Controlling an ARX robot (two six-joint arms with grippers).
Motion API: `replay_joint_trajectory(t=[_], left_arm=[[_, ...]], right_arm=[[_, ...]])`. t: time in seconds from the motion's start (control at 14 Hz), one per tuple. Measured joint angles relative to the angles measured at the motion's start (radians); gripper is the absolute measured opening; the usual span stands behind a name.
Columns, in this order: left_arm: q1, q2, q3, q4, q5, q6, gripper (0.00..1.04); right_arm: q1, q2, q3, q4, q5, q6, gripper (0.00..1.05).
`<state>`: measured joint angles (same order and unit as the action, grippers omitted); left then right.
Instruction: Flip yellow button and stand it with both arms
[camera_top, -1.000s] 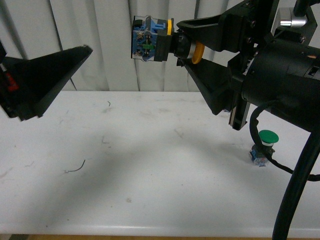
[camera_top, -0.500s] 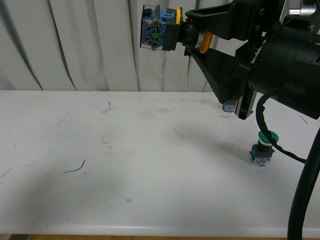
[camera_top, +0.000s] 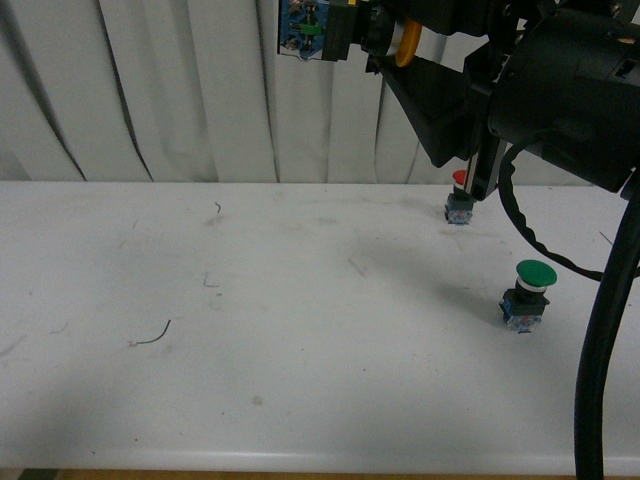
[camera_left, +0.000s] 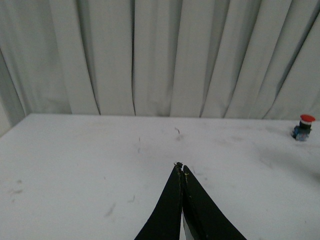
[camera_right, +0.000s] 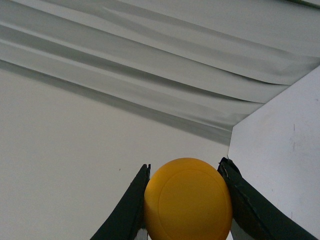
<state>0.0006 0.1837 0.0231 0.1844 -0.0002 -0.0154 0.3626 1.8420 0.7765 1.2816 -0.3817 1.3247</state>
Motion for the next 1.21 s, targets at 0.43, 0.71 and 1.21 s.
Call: replay_joint_trajectory(t=[0.43,0.71,1.21], left_arm=[[0.000,-0.151,-0.014,-0.192,-0.001,0.000,0.02],[0.000,-0.174,-0.008,-0.183,-0.003,0.001,0.02],[0.000,-0.175,-0.013,-0.188,0.000,0.001,0.02]], right_arm=[[0.011,0.003,0.006,0.000,-0.001,-0.014,0.36],[0.010,0.003,0.006,-0.001,-0.001,-0.017,0.36],[0.009,0.005,0.005,0.000,-0.001,-0.020,0.36]])
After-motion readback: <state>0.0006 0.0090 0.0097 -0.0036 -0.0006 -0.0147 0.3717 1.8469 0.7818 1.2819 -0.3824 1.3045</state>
